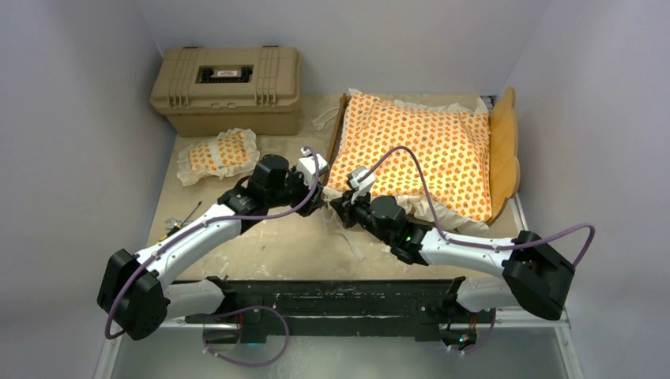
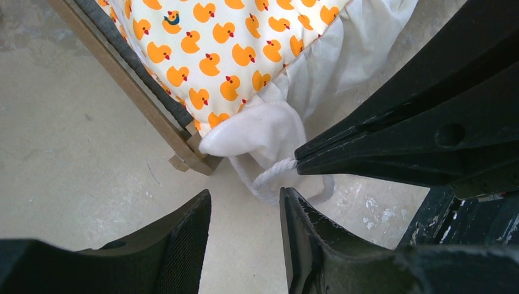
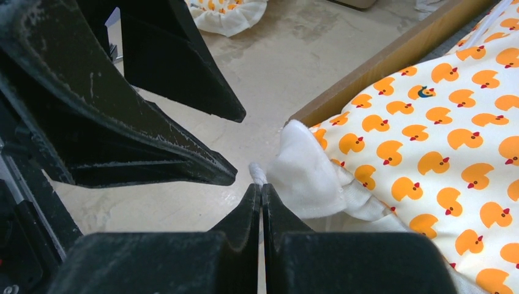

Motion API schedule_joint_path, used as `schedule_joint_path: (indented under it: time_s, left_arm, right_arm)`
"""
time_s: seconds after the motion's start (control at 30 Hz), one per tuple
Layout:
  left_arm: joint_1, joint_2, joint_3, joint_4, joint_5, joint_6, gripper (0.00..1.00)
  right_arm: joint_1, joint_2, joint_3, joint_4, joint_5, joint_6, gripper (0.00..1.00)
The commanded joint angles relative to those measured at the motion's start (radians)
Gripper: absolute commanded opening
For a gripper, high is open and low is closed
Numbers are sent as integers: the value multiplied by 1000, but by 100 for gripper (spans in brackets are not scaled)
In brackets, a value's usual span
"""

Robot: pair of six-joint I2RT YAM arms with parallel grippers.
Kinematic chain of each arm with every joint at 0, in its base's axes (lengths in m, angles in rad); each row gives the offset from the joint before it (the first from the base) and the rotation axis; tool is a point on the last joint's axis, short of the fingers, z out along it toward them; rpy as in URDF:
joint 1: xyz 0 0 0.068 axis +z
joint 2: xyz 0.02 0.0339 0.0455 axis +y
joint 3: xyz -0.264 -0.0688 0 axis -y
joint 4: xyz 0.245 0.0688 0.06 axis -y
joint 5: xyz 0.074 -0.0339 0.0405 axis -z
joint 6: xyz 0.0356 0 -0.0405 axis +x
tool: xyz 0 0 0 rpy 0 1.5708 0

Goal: Set up the pet bed
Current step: Tie the ropes to the bed frame.

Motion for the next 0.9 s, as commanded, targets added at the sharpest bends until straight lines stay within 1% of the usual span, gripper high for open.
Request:
schedule_joint_path:
  time_s: [0.0,0.13,0.23,0.33,0.43,0.6,0.73,0.77,0.87]
  left_arm:
    - [52,-28,13,0,182,170,45]
    - [68,-21,-37,75,244,252,46]
    - [72,-7,-54,123,269,286,46]
    - [74,22,-49,134,312,322,46]
    - [77,52,-43,120,351,362,42]
    - [80,78,-58,149,396,391,36]
    - [79,100,-56,146,407,406,27]
    - [79,105,-53,146,413,404,23]
    - [79,123,-40,128,425,407,5]
  right_arm:
    - [-6,4,-7,64,-27,-20,0]
    - [-7,5,-12,73,-35,-19,0]
    - [-9,7,-13,77,-43,-20,0]
    - [-9,9,-9,83,-51,-20,0]
    - [-9,11,-7,85,-58,-23,0]
    - [-9,9,-10,94,-67,-26,0]
    - [-9,8,-10,97,-64,-28,0]
    - [-9,7,-10,97,-63,-28,0]
    - [-9,7,-10,95,-64,-28,0]
